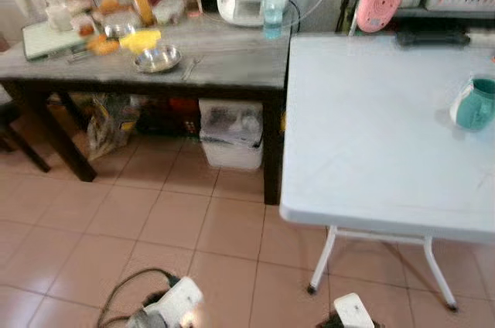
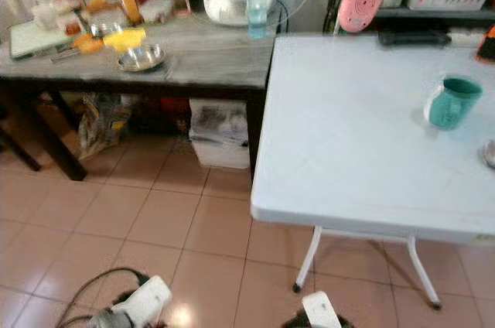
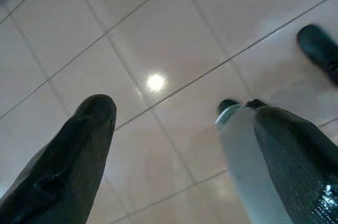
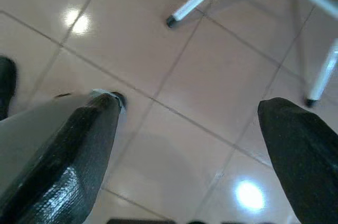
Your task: Setting the table
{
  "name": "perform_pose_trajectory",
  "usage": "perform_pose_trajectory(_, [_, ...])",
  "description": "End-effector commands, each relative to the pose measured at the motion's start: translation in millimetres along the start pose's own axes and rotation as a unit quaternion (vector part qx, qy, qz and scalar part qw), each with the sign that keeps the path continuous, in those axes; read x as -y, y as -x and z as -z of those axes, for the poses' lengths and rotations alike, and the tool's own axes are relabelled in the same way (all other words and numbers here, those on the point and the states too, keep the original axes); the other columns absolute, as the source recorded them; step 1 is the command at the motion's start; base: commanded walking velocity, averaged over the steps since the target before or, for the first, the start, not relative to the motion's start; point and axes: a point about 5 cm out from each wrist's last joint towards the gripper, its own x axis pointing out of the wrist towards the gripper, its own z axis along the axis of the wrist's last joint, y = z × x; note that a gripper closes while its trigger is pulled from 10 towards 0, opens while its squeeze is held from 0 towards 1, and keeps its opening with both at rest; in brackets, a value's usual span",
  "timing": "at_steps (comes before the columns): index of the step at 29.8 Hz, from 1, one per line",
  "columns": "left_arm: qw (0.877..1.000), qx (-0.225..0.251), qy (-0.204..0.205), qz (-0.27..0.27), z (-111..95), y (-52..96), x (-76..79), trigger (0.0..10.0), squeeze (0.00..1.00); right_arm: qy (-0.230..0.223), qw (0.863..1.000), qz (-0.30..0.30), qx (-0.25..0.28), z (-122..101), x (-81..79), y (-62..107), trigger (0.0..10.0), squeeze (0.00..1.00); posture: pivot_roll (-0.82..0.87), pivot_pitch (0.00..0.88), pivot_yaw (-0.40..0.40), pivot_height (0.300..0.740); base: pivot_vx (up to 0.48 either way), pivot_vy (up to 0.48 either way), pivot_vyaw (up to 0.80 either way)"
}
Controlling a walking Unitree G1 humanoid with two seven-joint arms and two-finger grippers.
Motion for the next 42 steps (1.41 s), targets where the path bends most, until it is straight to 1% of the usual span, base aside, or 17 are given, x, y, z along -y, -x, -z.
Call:
perform_pose_trajectory(1, [1.0, -0.016, -0.007, -0.012, 9.9, 3.5, -9.9, 10.0, 0.0, 0.0, 1.0, -0.011, -0.001, 0.2, -7.0, 0.0, 10.0, 0.0, -0.08, 0.0, 0.065, 0.74, 0.0, -0.259, 0.0])
perform_pose_trajectory(6, [1.0, -0.017, -0.009, -0.012, 9.4, 3.4, -10.2, 10.0, 0.0, 0.001, 1.0, -0.015, -0.001, -0.7, -9.2, -0.2, 10.0, 0.0, -0.08, 0.0, 0.064, 0.74, 0.0, -0.253, 0.0])
perform_pose_trajectory(9, [1.0, -0.017, -0.01, -0.012, 9.0, 3.3, -10.3, 10.0, 0.0, 0.0, 1.0, -0.017, -0.001, -1.0, -9.2, -0.2, 10.0, 0.0, -0.08, 0.0, 0.063, 0.74, 0.0, -0.242, -0.56])
perform_pose_trajectory(18, [1.0, -0.018, -0.012, -0.012, 8.4, 3.3, -11.1, 10.0, 0.0, 0.0, 1.0, -0.018, 0.001, -1.7, -6.4, -0.4, 10.0, 0.0, -0.08, 0.0, 0.064, 0.74, 0.0, 0.0, -0.53])
perform_pose_trajectory(27, [1.0, -0.019, -0.015, -0.012, 7.8, 3.2, -11.8, 10.0, 0.0, 0.004, 1.0, -0.023, -0.001, 0.2, -7.8, 0.1, 10.0, 0.0, -0.08, 0.0, 0.065, 0.74, 0.0, 0.0, 0.0])
perform_pose_trajectory(42, [1.0, -0.02, -0.015, -0.012, 6.7, 2.9, -12.1, 10.0, 0.0, 0.016, 0.999, -0.03, 0.002, -0.8, -11.7, 0.0, 10.0, 0.0, -0.08, 0.0, 0.062, 0.74, 0.0, 0.0, -0.62])
